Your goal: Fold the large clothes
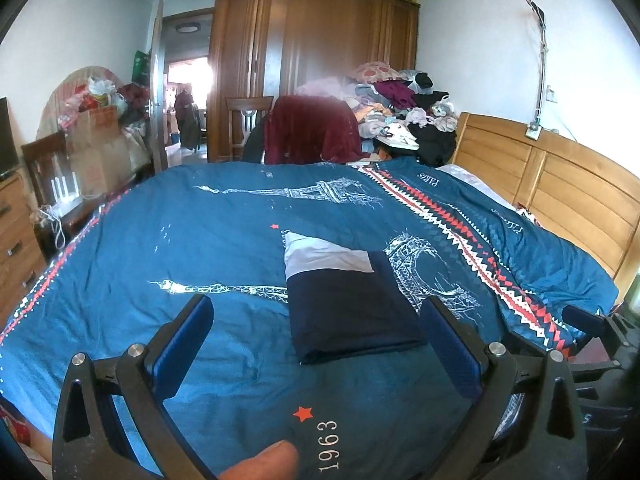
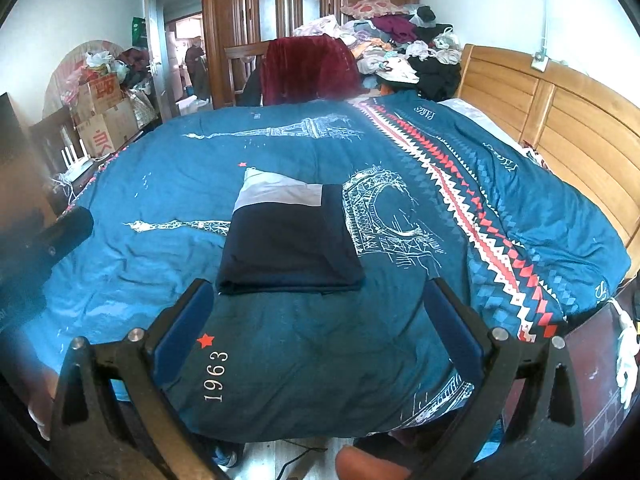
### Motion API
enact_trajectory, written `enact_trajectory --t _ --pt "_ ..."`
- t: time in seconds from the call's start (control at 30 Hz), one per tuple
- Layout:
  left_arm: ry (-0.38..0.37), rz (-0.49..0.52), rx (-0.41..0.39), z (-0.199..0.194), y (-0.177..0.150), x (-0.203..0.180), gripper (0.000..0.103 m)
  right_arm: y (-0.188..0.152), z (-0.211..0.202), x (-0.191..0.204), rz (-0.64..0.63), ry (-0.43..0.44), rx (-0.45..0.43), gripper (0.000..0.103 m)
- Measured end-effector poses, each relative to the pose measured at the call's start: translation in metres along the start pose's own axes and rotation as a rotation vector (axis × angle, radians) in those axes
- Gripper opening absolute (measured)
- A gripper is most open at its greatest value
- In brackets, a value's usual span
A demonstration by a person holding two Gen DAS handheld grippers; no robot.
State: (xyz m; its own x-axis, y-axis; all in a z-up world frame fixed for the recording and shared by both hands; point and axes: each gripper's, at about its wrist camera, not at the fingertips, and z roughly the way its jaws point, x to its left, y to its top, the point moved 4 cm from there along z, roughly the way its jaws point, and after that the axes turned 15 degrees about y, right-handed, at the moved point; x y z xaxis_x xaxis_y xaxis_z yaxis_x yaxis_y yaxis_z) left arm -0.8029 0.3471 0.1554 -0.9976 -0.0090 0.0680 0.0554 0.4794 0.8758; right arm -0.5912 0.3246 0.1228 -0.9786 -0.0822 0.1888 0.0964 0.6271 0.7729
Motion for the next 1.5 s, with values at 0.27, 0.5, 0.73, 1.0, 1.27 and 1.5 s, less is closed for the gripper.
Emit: enact_trajectory --t 0.27,0.5,0.73,1.0,1.27,1.5 --pt "0.001 0.015 -0.007 -0.0040 -0.0030 -0.0045 0.103 -0.0005 -0.0017 0.0003 0.004 0.006 -0.002 0.103" --pt "0.004 0.019 -0.006 -0.0055 -0.0030 -0.0064 0.103 -0.0022 -0.0031 0.0005 0.008 0.003 0.004 0.103" --pt "0.005 0.026 -0.006 -0.0072 -0.0027 -0.0089 0.103 -0.0079 -0.0018 -0.0032 0.022 0.004 0.012 0.103" --pt "0.005 0.027 -0.007 -0.0078 -0.0031 -0.0093 0.103 -0.0080 -0.0013 -0.0066 0.026 0.006 0.012 0.103" --pt "0.005 0.028 -0.006 -0.0071 -0.0029 -0.0092 0.103 -0.0081 -0.0013 -0.0074 0.027 0.006 0.012 0.103" --pt "0.006 0.030 -0.006 -0.0072 -0.0037 -0.0088 0.103 -0.0082 -0.0012 -0.0079 0.028 0.006 0.011 0.103"
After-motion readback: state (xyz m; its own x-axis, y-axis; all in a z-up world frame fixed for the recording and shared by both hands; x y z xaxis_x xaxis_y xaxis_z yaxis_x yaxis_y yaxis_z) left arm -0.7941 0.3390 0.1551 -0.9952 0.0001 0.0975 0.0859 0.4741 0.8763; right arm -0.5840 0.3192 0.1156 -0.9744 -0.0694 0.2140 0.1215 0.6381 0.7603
